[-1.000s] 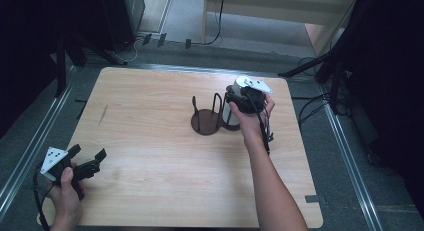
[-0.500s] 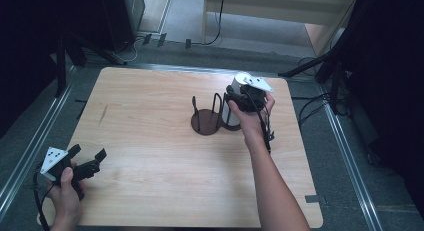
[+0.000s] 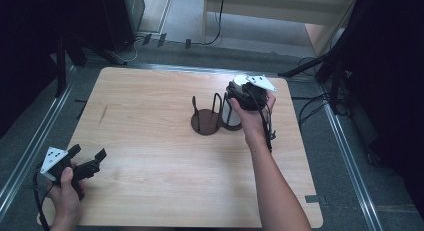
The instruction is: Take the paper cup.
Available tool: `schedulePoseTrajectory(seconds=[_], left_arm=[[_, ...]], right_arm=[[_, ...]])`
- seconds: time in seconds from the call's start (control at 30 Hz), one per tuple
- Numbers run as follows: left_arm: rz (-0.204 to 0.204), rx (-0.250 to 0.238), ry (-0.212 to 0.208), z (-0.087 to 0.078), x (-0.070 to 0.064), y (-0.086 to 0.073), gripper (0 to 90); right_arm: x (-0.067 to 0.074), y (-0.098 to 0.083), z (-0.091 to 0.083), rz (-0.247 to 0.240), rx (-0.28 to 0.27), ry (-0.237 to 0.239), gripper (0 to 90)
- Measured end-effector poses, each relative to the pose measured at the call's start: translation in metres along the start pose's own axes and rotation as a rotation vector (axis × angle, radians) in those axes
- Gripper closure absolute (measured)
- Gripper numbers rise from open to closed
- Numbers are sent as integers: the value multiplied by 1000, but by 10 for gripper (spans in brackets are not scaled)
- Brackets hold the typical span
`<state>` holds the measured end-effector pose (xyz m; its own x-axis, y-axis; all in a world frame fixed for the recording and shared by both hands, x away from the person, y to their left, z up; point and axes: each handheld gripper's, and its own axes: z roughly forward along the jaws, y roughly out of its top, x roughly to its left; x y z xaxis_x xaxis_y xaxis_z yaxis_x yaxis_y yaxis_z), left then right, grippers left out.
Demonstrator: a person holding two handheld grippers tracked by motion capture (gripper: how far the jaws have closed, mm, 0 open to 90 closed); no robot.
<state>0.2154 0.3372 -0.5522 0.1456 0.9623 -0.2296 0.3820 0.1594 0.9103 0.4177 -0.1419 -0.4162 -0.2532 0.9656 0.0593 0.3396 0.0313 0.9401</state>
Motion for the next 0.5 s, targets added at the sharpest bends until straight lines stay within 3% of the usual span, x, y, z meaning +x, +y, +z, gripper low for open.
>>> schedulePoseTrajectory(seconds=[0.5], left_arm=[[-2,1,0,0,0,0,28]], right_arm=[[-1,12,-7,18,-37,20,302]])
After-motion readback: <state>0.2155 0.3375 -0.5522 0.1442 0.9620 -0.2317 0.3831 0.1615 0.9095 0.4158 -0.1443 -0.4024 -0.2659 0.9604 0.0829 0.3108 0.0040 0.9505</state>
